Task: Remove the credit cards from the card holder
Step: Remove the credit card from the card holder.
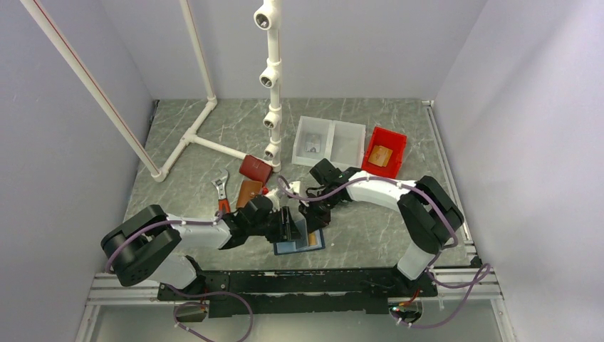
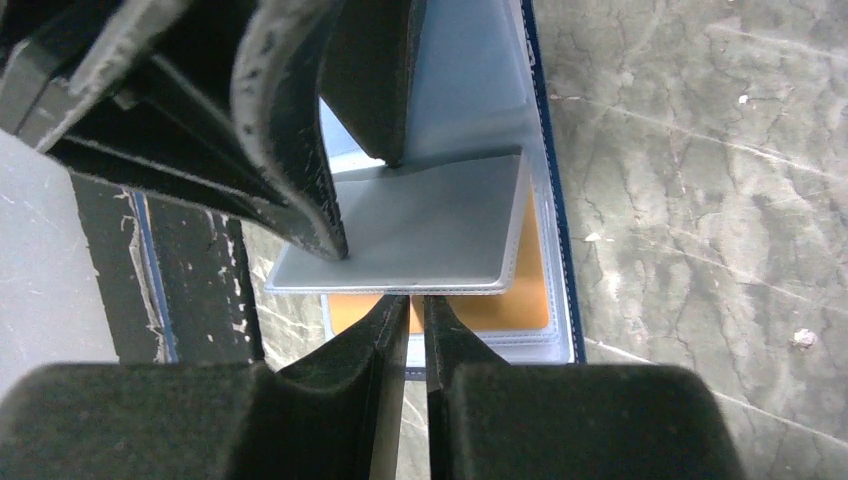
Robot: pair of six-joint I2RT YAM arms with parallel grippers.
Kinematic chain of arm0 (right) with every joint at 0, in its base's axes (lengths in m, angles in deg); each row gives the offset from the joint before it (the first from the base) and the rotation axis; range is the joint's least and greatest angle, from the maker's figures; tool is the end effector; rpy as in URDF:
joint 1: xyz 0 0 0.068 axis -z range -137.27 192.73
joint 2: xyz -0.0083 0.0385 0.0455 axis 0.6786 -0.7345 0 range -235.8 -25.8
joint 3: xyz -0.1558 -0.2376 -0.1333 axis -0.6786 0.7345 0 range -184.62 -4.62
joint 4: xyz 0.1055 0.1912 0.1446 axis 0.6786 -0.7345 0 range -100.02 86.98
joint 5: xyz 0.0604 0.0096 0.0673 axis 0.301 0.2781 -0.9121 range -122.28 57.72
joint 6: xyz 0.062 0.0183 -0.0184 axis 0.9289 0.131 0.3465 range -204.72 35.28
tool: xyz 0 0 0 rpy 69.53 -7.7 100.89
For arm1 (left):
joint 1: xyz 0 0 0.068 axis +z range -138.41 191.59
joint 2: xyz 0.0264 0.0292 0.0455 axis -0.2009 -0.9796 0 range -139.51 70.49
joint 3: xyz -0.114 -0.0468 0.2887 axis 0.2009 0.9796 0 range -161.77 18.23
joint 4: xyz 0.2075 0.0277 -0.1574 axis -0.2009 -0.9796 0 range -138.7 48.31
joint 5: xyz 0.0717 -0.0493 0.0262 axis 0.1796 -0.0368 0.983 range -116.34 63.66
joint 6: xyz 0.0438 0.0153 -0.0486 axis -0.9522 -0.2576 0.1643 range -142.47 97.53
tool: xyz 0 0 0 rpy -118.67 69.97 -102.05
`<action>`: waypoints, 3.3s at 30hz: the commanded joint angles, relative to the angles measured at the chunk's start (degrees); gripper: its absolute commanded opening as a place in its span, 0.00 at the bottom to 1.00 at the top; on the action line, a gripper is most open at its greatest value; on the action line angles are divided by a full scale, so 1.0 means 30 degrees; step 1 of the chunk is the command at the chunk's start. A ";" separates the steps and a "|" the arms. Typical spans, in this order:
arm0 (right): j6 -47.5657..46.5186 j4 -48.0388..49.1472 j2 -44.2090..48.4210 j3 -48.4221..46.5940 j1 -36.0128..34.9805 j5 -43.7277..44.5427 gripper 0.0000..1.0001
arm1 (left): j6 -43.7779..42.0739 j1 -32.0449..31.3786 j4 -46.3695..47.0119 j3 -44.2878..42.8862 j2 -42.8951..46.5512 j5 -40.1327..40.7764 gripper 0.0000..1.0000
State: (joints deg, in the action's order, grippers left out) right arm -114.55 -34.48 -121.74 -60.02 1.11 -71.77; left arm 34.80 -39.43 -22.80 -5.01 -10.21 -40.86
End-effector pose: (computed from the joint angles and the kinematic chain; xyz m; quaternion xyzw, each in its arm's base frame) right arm 0.2112 0.2333 0.1944 -0.5857 0.7238 0.3470 0.1121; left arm 0.1479 -0.2040 0.1626 0.0061 0.8954 -0.4156 0.1598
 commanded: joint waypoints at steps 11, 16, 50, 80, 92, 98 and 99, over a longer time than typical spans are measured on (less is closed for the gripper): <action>0.3768 0.1562 -0.0540 -0.0833 -0.0070 -0.3258 0.13 | -0.0254 -0.0002 0.2020 0.1062 0.1102 -0.1577 0.70; 0.4389 0.1484 -0.1446 -0.1164 -0.0055 -0.4903 0.13 | -0.0227 0.0013 0.1863 0.0969 0.1159 -0.1485 0.78; 0.3389 0.0136 -0.2195 -0.2073 0.0571 -0.4104 0.17 | -0.0113 0.1229 -0.1958 0.2263 0.5280 0.1327 0.00; 0.4374 0.0030 0.1516 -0.2035 0.3065 -1.0142 0.44 | -0.2198 0.1247 0.4992 0.3561 1.0715 -0.1337 0.00; 0.5261 0.0809 0.1323 -0.1652 0.3212 -1.0922 0.46 | -0.2832 0.1254 0.4586 0.3939 1.3416 -0.0465 0.00; 0.5256 0.0792 0.1109 -0.1592 0.3200 -1.3017 0.47 | -0.2754 0.1251 0.5804 0.3816 1.2615 -0.0947 0.00; 0.5302 0.0838 0.1102 -0.1561 0.3184 -1.3241 0.47 | -0.2709 0.1255 0.6091 0.3796 1.2431 -0.0994 0.00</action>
State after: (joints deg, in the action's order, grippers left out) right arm -98.98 -34.18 -118.53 -64.98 10.57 -105.32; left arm 27.53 -35.85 -13.75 8.34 28.14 -42.57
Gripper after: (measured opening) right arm 0.465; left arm 0.012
